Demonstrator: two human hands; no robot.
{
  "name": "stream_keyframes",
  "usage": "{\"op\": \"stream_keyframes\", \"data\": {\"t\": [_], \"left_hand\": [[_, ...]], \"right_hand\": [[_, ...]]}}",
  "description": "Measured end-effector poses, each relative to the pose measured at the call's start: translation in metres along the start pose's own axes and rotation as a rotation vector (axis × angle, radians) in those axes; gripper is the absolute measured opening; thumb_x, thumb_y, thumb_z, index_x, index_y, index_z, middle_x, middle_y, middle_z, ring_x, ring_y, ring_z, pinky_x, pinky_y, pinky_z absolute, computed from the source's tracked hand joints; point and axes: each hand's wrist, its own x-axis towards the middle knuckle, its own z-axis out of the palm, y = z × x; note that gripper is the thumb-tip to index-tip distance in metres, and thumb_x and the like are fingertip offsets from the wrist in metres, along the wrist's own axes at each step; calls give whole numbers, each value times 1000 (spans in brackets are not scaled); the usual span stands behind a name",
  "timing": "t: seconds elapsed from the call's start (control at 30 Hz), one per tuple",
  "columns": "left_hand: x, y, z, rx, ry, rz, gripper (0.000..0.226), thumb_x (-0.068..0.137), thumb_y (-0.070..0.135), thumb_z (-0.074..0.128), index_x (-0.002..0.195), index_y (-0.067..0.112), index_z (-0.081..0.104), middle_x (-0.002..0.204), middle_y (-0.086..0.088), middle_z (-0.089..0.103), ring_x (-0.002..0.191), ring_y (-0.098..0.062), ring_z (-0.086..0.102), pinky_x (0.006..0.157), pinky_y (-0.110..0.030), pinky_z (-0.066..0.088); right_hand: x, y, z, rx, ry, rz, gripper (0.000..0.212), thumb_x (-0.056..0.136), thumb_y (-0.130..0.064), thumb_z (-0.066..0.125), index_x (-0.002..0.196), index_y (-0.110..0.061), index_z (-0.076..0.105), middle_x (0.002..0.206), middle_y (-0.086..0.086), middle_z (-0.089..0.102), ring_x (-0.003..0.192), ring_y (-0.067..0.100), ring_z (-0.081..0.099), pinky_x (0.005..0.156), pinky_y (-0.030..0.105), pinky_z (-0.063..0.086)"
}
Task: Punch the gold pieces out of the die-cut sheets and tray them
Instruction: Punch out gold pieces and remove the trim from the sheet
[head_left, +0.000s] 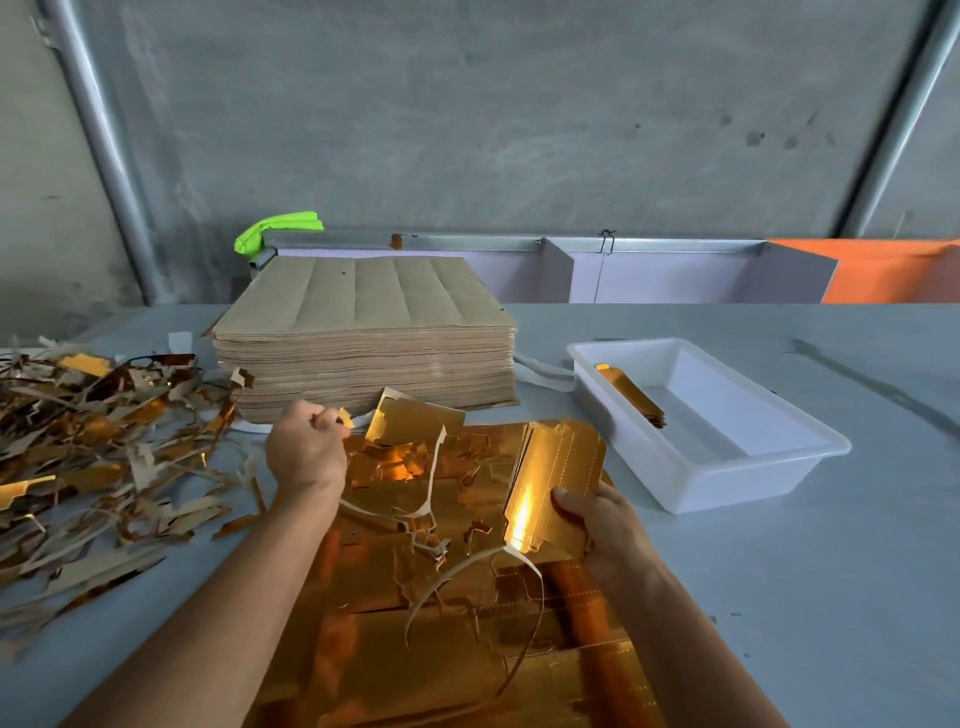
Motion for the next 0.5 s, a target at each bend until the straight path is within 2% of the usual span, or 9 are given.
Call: {"op": "stream_keyframes", "data": {"t": [0.07, 0.13, 0.17, 0.23, 0.27, 0.33, 0.4, 0.47, 0.5], "left_hand": [[1, -4, -4, 315, -86, -19, 43, 97, 30, 50, 136, 16, 43, 118, -21, 57, 106, -37, 58, 83, -46, 49], [-9, 1, -3, 516, -162, 20, 62, 95, 46, 48, 147, 20, 27, 128, -22, 49, 115, -37, 51, 87, -46, 46], [-20, 6, 1, 515, -185, 88, 65, 93, 50, 48, 146, 17, 29, 130, -21, 48, 118, -35, 50, 90, -45, 45], [-43, 13, 12, 331, -287, 251, 62, 91, 46, 55, 140, 11, 40, 131, -14, 50, 119, -27, 50, 91, -36, 44], [-55, 17, 19, 196, -397, 291, 60, 90, 43, 59, 138, 12, 42, 130, -8, 52, 116, -22, 52, 88, -28, 45], [-76, 27, 30, -7, -697, 278, 58, 87, 37, 64, 137, 19, 42, 125, 4, 53, 109, -10, 54, 82, -18, 45], [-90, 31, 41, -101, -908, 191, 46, 88, 29, 64, 130, 24, 46, 118, 6, 57, 106, -7, 55, 90, -26, 48], [-102, 31, 51, -79, -973, 121, 34, 93, 21, 57, 125, 25, 48, 117, 3, 59, 110, -12, 56, 100, -40, 45], [-107, 30, 55, -39, -972, 112, 35, 95, 20, 53, 129, 26, 45, 121, 2, 58, 115, -15, 54, 103, -44, 42]], "right_hand": [[-1, 1, 5, -17, 17, -32, 31, 92, -4, 56, 117, -19, 50, 108, 9, 62, 96, 34, 62, 61, 42, 54], [-2, 2, 13, -73, 37, -109, 21, 93, -5, 55, 103, -23, 57, 103, 4, 62, 94, 29, 61, 62, 41, 53], [-1, 3, 16, -111, 43, -156, 21, 93, -5, 54, 99, -25, 58, 102, 4, 63, 95, 28, 60, 70, 45, 54], [-3, 5, 22, -204, 38, -233, 21, 93, -5, 54, 99, -24, 61, 102, 2, 64, 99, 25, 59, 93, 52, 46], [-4, 5, 24, -248, 25, -270, 20, 93, -5, 54, 99, -23, 61, 101, 2, 65, 99, 22, 59, 96, 52, 44], [-5, 3, 23, -311, -6, -342, 19, 93, -7, 54, 103, -21, 62, 99, 2, 68, 97, 21, 63, 89, 46, 48], [-5, 2, 20, -343, -63, -391, 24, 93, -8, 54, 109, -26, 61, 98, 2, 70, 92, 21, 68, 76, 37, 55], [-5, 7, 16, -397, -112, -411, 31, 95, -6, 51, 108, -33, 58, 96, -1, 70, 89, 15, 69, 68, 27, 57], [-4, 12, 14, -434, -122, -406, 34, 96, -5, 47, 110, -35, 56, 98, -1, 70, 90, 13, 68, 68, 25, 57]]}}
